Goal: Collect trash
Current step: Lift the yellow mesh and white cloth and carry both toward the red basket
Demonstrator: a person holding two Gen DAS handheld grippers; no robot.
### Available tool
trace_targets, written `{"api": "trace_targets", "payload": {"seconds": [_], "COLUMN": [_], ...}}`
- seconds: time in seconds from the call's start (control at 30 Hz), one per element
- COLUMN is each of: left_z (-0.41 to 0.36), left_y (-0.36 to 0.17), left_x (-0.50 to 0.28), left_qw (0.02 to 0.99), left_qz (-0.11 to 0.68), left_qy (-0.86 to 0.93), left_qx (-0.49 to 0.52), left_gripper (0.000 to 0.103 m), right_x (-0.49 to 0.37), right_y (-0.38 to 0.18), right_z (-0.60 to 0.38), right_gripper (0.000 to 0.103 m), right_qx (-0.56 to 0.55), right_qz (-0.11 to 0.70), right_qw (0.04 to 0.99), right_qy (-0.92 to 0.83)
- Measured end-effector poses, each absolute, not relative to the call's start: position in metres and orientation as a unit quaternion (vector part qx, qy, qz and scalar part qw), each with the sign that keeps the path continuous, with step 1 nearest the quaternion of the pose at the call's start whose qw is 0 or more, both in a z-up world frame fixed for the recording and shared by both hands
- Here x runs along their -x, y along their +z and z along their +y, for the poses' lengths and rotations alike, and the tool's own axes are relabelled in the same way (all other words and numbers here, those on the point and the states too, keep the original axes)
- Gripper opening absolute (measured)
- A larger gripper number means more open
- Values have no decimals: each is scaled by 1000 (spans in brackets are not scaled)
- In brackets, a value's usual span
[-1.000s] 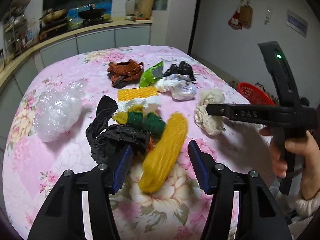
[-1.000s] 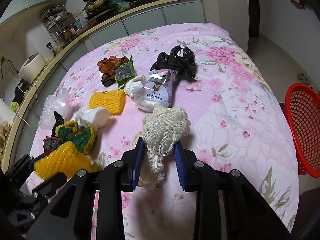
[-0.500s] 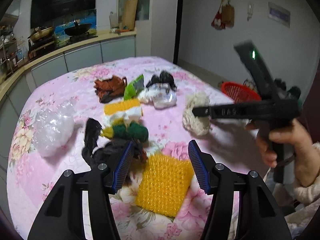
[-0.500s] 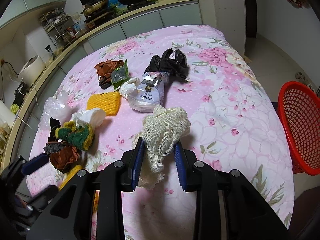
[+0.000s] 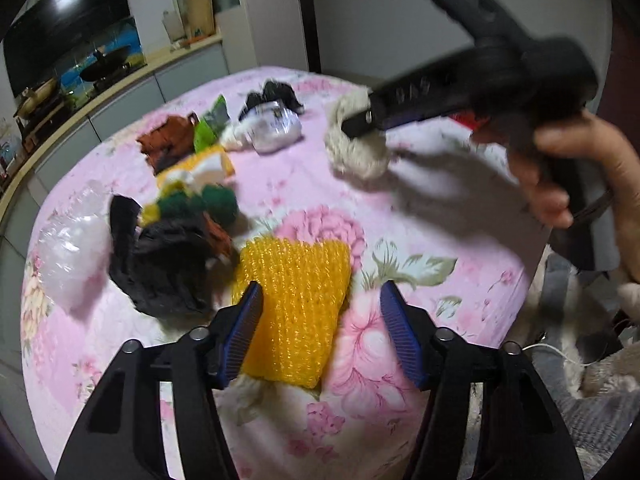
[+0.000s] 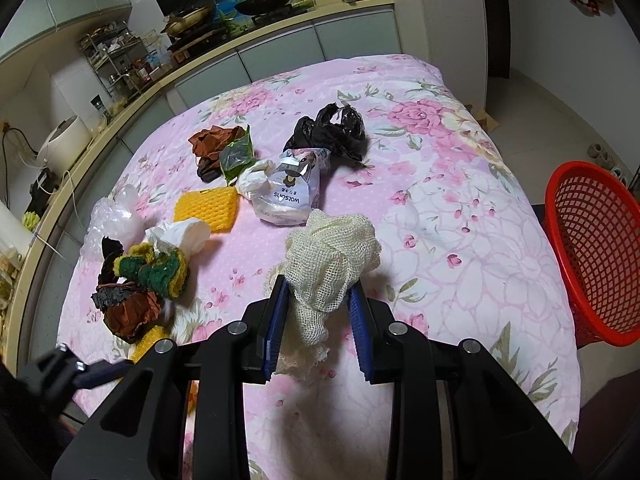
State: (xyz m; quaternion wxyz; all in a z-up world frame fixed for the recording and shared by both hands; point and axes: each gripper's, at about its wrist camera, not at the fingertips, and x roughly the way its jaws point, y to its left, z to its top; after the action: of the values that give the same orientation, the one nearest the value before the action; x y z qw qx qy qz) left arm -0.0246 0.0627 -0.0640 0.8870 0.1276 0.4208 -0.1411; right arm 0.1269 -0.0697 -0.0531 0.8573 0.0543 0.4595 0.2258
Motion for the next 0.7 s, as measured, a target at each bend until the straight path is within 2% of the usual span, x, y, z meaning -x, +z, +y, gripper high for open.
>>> {"api": "trace_targets", "payload": {"seconds": [0.2, 0.7], "left_z": [77, 73], "left_y": [-64, 33], "left_x": [12, -30], "left_qw": [890, 951], "left_qz": [430, 298], "left_qy": [-119, -86], "left_qx": [-94, 7], "left_gripper": [13, 12], "right_x": [-124, -123], "right_y": [-50, 4], "right_z": [-75, -108], "right_gripper": [30, 30], "right_qx": [-58, -55], "right_qz": [456, 392], "right_qw": [860, 895], "right_qy": [221, 207]}}
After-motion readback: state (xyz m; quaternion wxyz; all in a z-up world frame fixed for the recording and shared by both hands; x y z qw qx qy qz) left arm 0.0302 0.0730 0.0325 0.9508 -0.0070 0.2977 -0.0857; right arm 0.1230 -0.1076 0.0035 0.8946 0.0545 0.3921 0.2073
